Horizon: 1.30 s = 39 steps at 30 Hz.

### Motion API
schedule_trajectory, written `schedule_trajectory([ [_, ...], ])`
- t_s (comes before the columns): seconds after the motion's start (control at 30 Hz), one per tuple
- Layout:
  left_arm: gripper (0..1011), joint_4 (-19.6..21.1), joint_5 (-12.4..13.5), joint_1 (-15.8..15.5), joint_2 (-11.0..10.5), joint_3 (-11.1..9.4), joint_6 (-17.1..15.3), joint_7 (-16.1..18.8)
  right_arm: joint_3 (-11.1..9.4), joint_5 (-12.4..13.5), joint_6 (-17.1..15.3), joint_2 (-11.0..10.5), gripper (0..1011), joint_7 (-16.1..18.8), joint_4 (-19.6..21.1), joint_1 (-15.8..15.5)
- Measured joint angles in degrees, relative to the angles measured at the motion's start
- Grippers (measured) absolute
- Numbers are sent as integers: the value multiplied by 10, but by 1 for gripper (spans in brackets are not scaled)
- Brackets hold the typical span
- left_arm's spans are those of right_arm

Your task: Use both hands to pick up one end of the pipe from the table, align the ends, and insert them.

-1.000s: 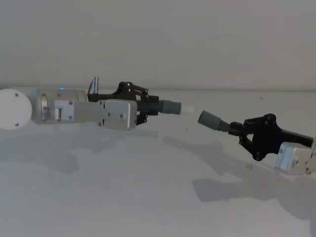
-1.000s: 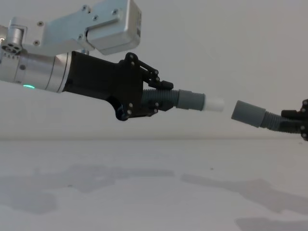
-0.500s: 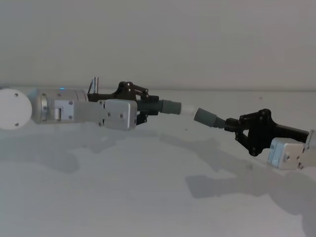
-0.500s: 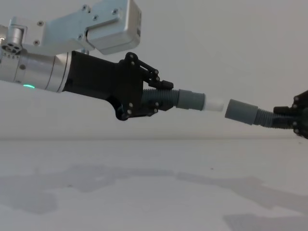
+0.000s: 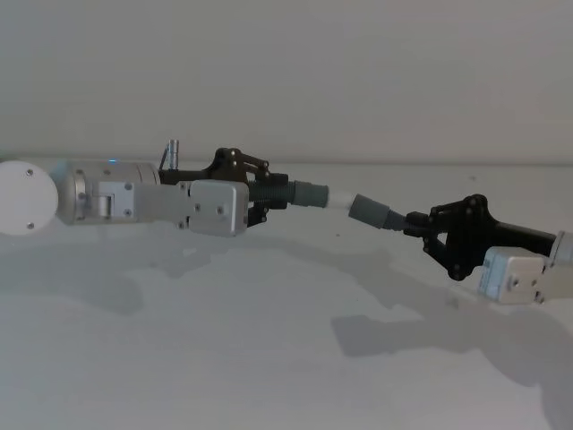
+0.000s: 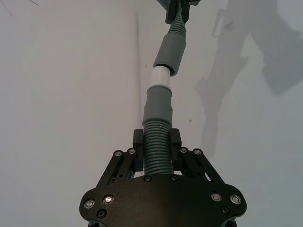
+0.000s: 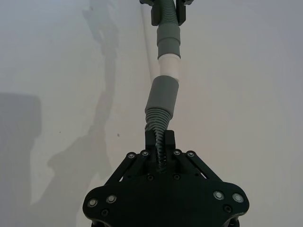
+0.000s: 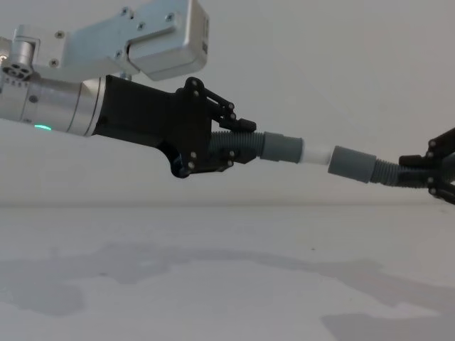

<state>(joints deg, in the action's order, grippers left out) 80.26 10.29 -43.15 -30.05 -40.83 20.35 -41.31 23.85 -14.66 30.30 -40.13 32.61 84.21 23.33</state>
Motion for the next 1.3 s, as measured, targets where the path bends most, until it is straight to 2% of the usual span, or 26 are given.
schedule_trajectory([
  [1.3,304,0,0,0,0,0,0,0,20,10,-4,-1,85,-10,8,17],
])
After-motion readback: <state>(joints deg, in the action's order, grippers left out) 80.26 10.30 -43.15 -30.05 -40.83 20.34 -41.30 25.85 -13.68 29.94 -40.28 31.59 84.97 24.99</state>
